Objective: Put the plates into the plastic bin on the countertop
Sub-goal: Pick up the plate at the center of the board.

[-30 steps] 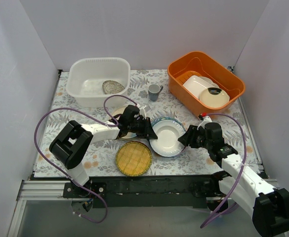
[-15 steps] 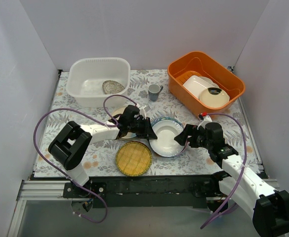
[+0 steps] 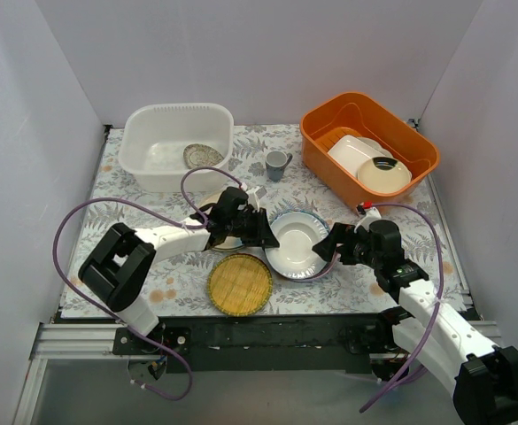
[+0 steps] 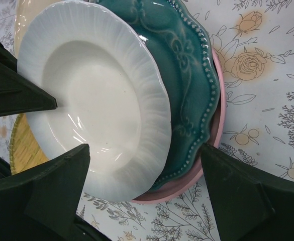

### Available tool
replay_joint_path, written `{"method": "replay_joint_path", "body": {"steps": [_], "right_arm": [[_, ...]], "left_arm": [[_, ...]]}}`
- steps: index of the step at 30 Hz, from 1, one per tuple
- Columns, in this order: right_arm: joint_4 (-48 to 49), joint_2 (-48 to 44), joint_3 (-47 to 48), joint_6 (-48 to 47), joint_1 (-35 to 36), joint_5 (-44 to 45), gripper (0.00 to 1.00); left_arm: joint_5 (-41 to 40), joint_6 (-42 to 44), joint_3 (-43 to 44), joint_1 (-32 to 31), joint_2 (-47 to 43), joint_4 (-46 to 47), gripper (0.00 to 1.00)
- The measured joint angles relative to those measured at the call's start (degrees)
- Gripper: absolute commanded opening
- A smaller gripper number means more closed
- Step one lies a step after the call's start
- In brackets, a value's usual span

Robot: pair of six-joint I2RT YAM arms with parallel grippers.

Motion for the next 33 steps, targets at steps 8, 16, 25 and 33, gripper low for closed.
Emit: {"method": "replay_joint_path", "body": {"steps": [8, 16, 25, 33], "right_arm": [[-1.2, -0.5, 0.0, -0.2, 0.0, 0.0, 0.98], [-1.7, -0.6, 0.5, -0.8, -0.3, -0.1, 0.98], [-2.8, -3.2, 1.3, -1.4, -0.3, -0.2, 0.98], [-4.0, -3.5, 3.0, -2.6, -0.3, 0.3, 0.98]], "left_arm": [[-1.7, 0.1, 0.0, 0.1, -2.9, -1.2, 0.00], [-3.7, 1.1, 0.0, 1.6, -6.9, -3.2, 0.00], [-4.7, 2.9, 0.2, 5.2, -7.3, -6.5, 0.00], [-4.7, 4.1, 1.5, 8.8, -7.5, -8.0, 0.00]]}}
